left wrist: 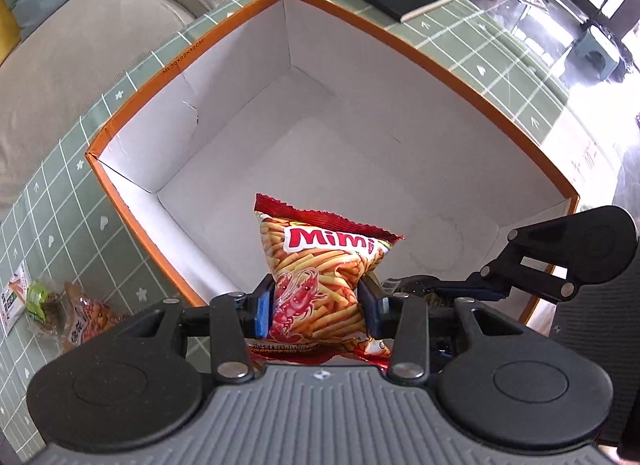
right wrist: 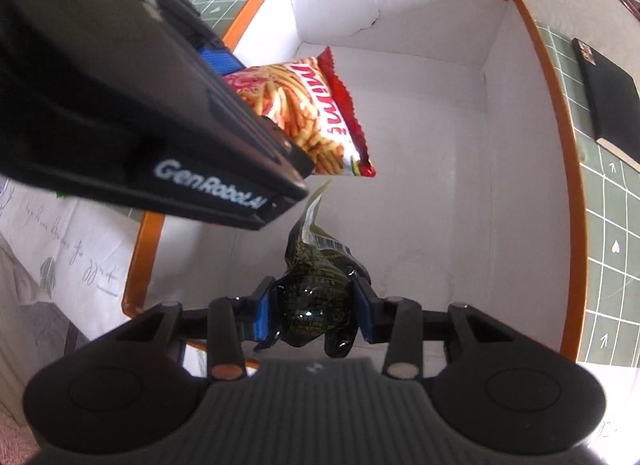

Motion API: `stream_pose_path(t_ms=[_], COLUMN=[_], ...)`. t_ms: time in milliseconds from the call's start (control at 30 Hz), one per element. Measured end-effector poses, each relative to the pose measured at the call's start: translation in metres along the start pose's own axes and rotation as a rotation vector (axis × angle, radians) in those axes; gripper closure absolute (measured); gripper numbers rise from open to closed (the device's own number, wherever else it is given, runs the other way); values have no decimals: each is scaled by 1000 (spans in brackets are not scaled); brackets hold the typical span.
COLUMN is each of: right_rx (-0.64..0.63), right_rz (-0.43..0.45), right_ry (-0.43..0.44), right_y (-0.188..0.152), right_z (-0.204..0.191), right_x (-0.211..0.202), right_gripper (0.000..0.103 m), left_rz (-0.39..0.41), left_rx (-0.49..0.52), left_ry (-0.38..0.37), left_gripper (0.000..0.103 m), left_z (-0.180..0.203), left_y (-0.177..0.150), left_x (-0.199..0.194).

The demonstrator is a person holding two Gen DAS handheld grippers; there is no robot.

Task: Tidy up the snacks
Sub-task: 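Lift both held packets and carry them over the orange box, then open both tools to drop the Mimi bag and seaweed packet into the box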

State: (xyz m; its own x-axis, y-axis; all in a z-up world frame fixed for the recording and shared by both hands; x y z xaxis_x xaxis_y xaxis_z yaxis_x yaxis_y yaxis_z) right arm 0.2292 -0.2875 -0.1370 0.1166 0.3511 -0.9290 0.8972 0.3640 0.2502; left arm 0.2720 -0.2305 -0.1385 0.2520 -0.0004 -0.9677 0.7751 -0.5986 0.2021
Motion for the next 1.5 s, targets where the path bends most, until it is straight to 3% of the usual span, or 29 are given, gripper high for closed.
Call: stream_pose_path(t_ms=[233, 567, 700, 900, 1033, 1167, 1300, 1367, 1500], right_rx=[0, -6, -7, -5, 9, 4, -14, -26, -50], right_rz=[-46, -88, -84, -68, -61, -60, -61, -58, -45], right_ry=[59, 98, 91, 47, 16, -18, -42, -57, -81], right_y=[-20, -26, -24, -28, -49, -54, -51, -49, -39], right_z=[-33, -53, -41, -41, -51, -42, -44, -47, -58], right_x=[8, 14, 14, 12, 12, 11, 5, 5, -4], right_gripper=[64, 64, 63, 59, 52, 44, 44, 36, 35], left_rz=[-43, -95, -96, -111, -76, -51, -23, -6, 31], left_rx=[112, 143, 125, 94, 81, 71, 63, 56, 38], left_ry=[25, 48, 54, -1, -21, -41, -55, -63, -62], left_gripper=[54, 52, 45, 31, 15, 15, 15, 15, 15], left_z=[11, 6, 8, 11, 11, 7, 2, -3, -14], left_y=[-47, -90, -88, -90, -89, -93, -99, -104, -112], left_x=[-5, -8, -4, 4, -2, -15, -41, -57, -81])
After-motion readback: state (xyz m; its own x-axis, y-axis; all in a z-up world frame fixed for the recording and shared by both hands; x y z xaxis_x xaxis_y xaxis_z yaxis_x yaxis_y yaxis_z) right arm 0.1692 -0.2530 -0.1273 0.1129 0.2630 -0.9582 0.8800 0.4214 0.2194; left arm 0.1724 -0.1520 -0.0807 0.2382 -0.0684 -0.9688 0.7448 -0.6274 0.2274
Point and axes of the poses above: each gripper's, at about its wrist camera, not at the fingertips, and x roughly the way its jaws point, z to its right, y to its top, the point moved 9 cm from there along x, roughly the way its jaws point, and after that the axes turned 8 degrees about y, right-handed, at the moved point
